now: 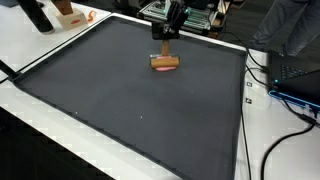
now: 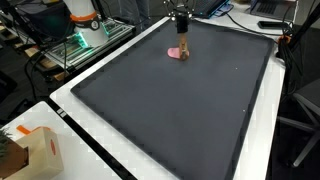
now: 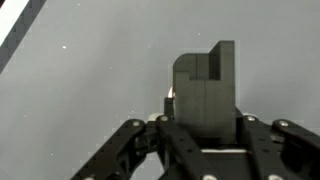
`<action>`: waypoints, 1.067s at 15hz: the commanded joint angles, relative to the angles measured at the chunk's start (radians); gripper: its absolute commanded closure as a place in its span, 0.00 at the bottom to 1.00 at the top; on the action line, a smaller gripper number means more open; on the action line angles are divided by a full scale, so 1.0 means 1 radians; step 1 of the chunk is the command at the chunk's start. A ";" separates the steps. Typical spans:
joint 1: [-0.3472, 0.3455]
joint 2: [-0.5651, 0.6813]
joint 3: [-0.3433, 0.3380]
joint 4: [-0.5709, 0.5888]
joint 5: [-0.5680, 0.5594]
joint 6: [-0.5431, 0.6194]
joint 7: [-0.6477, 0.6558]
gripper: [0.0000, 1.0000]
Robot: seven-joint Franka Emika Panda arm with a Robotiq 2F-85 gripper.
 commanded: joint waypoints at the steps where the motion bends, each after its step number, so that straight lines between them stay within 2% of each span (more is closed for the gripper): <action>1: 0.007 0.091 0.013 0.035 -0.015 0.089 0.037 0.77; 10: 0.010 0.064 0.024 0.072 -0.014 0.082 0.042 0.77; 16: 0.027 -0.064 0.043 0.061 0.000 0.007 0.040 0.77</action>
